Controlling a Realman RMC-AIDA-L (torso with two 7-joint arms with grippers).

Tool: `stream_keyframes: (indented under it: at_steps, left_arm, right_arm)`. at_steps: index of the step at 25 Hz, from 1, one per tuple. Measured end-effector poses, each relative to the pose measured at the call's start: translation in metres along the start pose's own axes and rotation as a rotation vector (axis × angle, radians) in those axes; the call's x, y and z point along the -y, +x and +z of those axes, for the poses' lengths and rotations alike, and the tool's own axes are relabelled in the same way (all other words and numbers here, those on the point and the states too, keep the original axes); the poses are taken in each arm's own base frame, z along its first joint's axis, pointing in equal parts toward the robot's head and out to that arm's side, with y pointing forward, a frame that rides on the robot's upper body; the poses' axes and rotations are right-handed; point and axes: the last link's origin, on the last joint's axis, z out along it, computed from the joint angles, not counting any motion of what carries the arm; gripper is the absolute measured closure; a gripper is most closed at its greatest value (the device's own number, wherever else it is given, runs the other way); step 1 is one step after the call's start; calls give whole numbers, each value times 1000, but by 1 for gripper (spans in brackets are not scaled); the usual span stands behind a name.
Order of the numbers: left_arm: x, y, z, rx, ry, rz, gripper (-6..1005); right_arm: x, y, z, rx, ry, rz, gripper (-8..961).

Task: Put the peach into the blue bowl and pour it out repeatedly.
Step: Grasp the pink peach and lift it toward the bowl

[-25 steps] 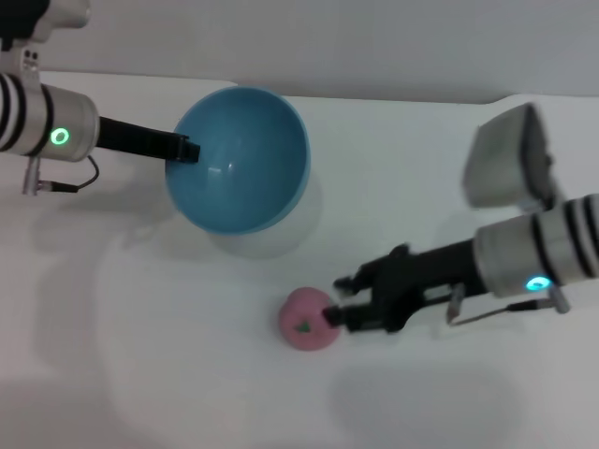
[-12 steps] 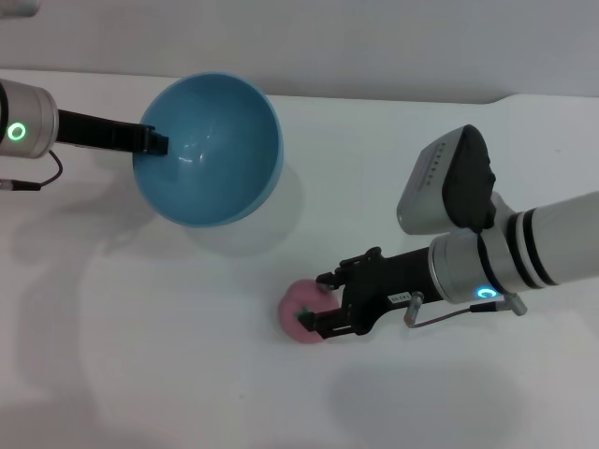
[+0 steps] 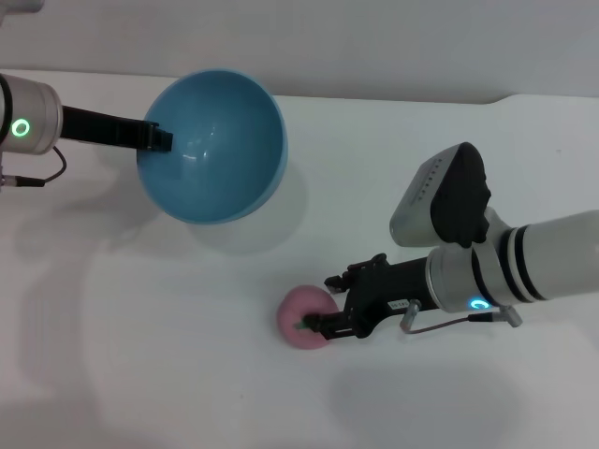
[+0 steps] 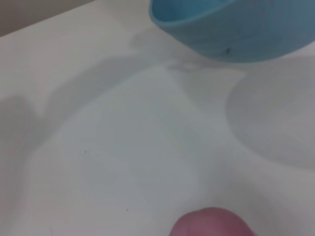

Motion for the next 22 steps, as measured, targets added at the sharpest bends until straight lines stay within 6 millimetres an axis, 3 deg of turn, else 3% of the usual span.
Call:
stream_keyframes:
  at_steps: [14, 22]
  left_arm:
    - [-4, 0, 2, 8, -8, 11, 999]
    - [-7, -3, 4, 26, -21, 14, 999]
  right_arm:
    - [-9, 5, 6, -2, -23, 16, 306]
    - [-3, 7, -10, 92, -30, 119, 582]
